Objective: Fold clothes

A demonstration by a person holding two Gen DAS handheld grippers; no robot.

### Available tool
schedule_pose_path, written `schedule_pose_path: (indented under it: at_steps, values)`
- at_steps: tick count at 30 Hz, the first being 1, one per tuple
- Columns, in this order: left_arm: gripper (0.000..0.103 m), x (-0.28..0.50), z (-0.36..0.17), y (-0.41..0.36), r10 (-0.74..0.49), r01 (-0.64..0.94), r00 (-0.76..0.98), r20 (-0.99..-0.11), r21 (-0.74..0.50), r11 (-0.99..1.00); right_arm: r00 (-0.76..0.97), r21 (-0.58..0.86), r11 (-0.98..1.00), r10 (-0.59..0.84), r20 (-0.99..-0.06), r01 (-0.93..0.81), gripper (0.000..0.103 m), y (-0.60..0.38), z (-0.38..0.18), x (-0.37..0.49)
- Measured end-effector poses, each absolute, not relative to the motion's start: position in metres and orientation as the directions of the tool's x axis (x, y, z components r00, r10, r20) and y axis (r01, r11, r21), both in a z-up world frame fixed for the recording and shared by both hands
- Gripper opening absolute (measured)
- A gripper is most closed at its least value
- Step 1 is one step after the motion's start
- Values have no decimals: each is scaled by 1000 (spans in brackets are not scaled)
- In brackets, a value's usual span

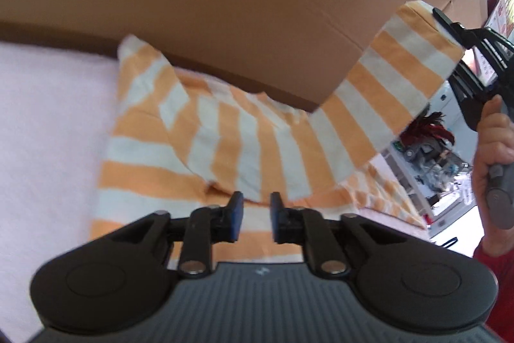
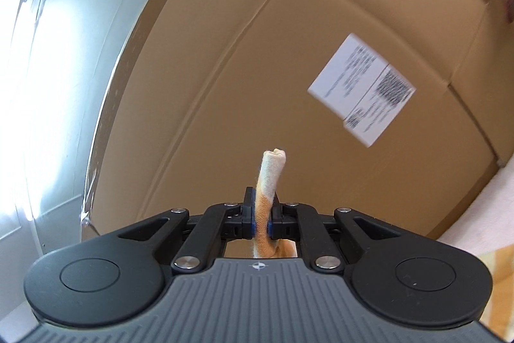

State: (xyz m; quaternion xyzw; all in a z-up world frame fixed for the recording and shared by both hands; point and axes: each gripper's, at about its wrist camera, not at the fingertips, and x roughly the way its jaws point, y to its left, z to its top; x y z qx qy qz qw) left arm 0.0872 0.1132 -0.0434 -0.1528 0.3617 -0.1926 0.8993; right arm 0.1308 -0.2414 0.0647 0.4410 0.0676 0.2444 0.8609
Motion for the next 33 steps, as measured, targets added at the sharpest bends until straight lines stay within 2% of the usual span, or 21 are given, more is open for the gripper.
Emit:
schedule_pose_path:
  at_steps: [2, 4, 5, 6, 10, 14, 21, 25, 28, 33]
  values:
    - [32, 101, -36, 125, -393, 241, 687, -611, -318, 917, 855, 801, 466, 509, 104, -375, 8, -229, 69, 135]
    - [24, 117, -34, 137, -354, 251, 694, -627, -249, 935, 836, 820, 422, 536, 119, -387, 8, -219, 71, 137]
    - [16, 126, -38, 143, -353, 262, 686, -636, -237, 936, 826, 829, 399, 549, 126, -392, 8, -213, 73, 138]
    - [0, 135, -42, 143, -351, 269, 682, -642, -225, 936, 819, 837, 379, 559, 134, -395, 7, -209, 74, 138]
    - [0, 158, -57, 147, -350, 304, 682, -642, -186, 934, 784, 864, 299, 599, 162, -406, 7, -194, 83, 139]
    - [0, 170, -62, 145, -405, 360, 681, -610, -203, 910, 760, 860, 280, 627, 173, -427, 7, -179, 104, 139]
    - [0, 183, -58, 149, -609, 479, 603, -515, -376, 793, 717, 847, 271, 675, 172, -458, 7, -148, 128, 139]
    - [0, 192, -75, 138, -595, 457, 565, -572, -384, 803, 696, 859, 242, 698, 170, -452, 7, -132, 126, 140]
    - [0, 191, -83, 133, -603, 461, 552, -576, -392, 796, 678, 860, 225, 714, 174, -457, 7, -121, 126, 140]
    - [0, 186, -72, 148, -677, 464, 563, -474, -497, 734, 643, 863, 195, 745, 180, -467, 7, -101, 129, 139]
